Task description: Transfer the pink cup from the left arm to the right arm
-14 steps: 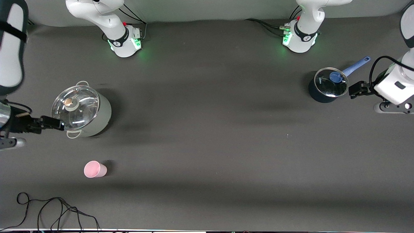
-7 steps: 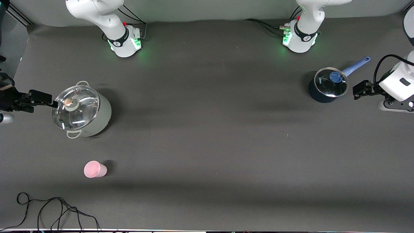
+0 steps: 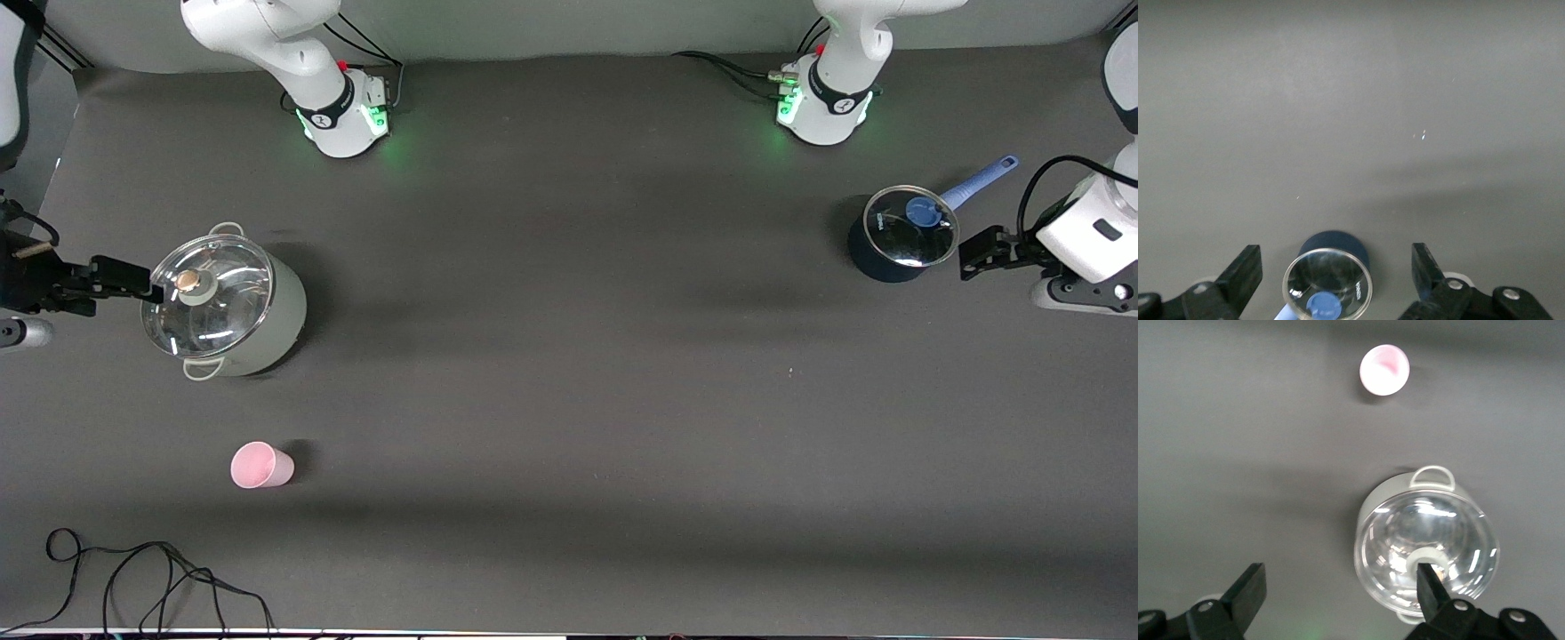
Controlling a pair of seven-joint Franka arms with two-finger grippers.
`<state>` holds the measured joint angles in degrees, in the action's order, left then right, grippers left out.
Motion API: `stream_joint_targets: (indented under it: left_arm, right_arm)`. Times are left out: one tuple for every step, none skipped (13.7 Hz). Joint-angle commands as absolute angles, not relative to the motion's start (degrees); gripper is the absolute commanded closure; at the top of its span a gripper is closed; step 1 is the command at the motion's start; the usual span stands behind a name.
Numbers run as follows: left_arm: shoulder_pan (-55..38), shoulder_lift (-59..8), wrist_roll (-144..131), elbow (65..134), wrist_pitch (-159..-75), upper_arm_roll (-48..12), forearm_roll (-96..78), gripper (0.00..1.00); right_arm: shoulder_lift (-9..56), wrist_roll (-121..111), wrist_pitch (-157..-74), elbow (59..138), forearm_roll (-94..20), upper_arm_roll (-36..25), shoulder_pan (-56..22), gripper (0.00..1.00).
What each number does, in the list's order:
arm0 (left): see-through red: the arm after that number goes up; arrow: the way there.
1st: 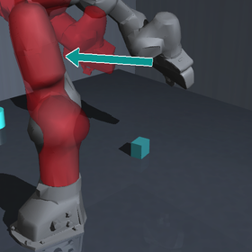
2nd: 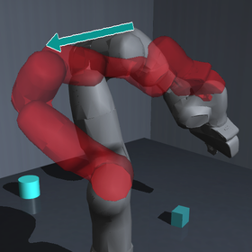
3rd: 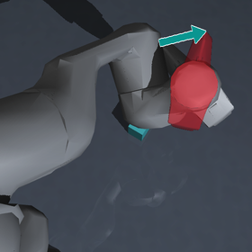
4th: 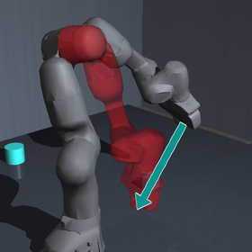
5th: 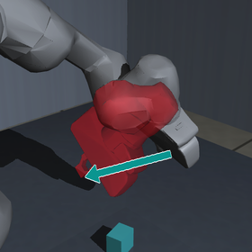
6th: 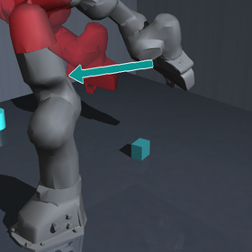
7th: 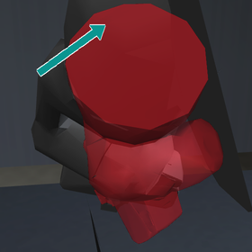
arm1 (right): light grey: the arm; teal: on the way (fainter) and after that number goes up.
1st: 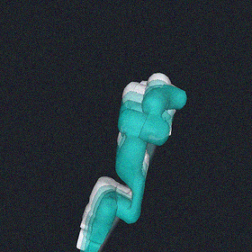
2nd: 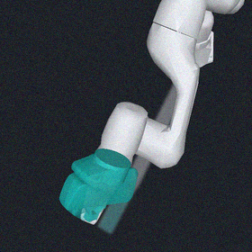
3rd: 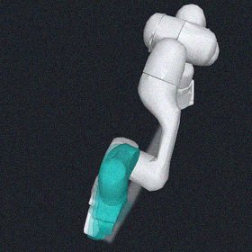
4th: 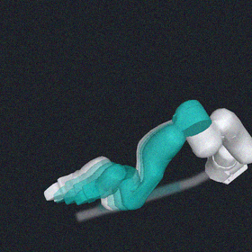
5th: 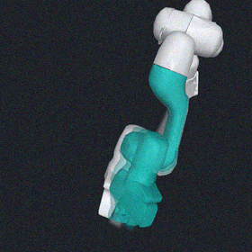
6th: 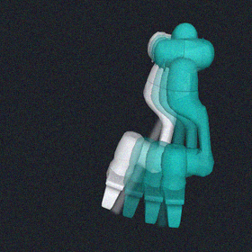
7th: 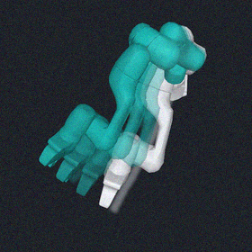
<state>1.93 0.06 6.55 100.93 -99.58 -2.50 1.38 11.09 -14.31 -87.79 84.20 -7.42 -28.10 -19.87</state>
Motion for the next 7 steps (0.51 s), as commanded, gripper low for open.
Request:
stream_joint_targets:
  left_arm:
    - [2.37, 2.29, 7.47, 104.33, -103.01, -2.37, -0.53, 0.0]
    - [2.37, 2.29, 7.47, 104.41, -102.92, -2.37, -0.7, 0.0]
    - [2.46, 2.37, 7.47, 104.41, -102.66, -2.37, -0.7, 0.0]
    - [2.55, 2.37, 7.47, 104.41, -102.66, -2.37, -0.7, 0.0]
    - [2.55, 2.37, 7.47, 104.41, -102.48, -2.37, -0.7, 0.0]
    - [2.64, 2.37, 7.56, 104.41, -102.13, -2.37, -0.7, 0.0]
    - [2.64, 2.46, 7.47, 104.41, -101.95, -2.37, -0.7, 0.0]
  right_arm:
    - [9.06, -13.8, -90.26, 86.74, -5.45, -28.21, -20.57, 0.0]
    - [8.1, -13.36, -91.83, 88.4, -5.45, -28.21, -20.57, 0.0]
    - [6.35, -13.19, -94.02, 91.12, -5.28, -28.21, -20.65, 0.0]
    - [4.24, -13.1, -96.74, 94.45, -5.27, -28.13, -20.65, 0.0]
    - [3.09, -11.36, -98.25, 96.22, -5.1, -28.04, -21.26, 0.0]
    - [3.08, -9.16, -98.09, 96.24, -5.1, -28.04, -21.44, 0.0]
    - [3.08, -6.53, -98.0, 96.24, -5.01, -27.95, -21.97, 0.0]
